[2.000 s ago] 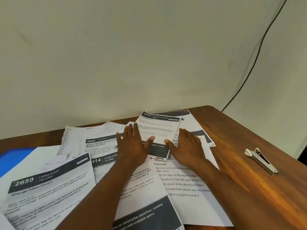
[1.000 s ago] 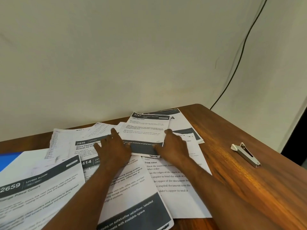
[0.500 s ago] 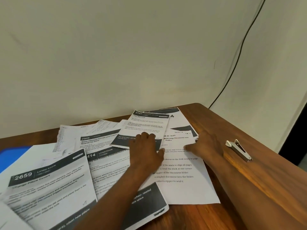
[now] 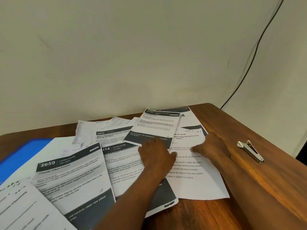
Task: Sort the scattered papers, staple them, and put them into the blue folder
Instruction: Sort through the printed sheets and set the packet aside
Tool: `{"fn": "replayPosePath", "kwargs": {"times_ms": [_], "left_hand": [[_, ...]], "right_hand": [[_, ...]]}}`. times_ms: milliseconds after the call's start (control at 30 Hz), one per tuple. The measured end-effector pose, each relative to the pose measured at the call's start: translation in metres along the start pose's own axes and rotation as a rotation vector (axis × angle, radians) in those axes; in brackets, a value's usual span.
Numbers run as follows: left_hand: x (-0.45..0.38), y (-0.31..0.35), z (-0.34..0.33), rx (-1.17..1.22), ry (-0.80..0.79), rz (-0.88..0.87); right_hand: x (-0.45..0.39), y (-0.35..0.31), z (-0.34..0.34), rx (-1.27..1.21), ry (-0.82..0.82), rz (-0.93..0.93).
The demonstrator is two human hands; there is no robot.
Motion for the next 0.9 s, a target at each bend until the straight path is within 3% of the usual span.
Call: {"fn": "replayPosePath", "kwargs": {"times_ms": [567, 900], "left_hand": [[0.011, 0.009, -0.005, 0.111, 0.024, -0.029], [0.009, 0.024, -0.005, 0.609, -0.051, 0.043]], "right_hand": [[0.002, 0.014, 0.027, -0.433, 0.125, 0.032], [0.005, 0.026, 0.089, -0.525, 0.119, 0.016]]}}
Point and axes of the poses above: each hand's wrist, its own x-axis away from the middle knuckle, its own z-axis out of the back of the hand, y = z × x, the point moved 5 cm from there along -x, towards the middle knuckle, and after that the axes turned 4 degrees about x, right-handed, at the moved point
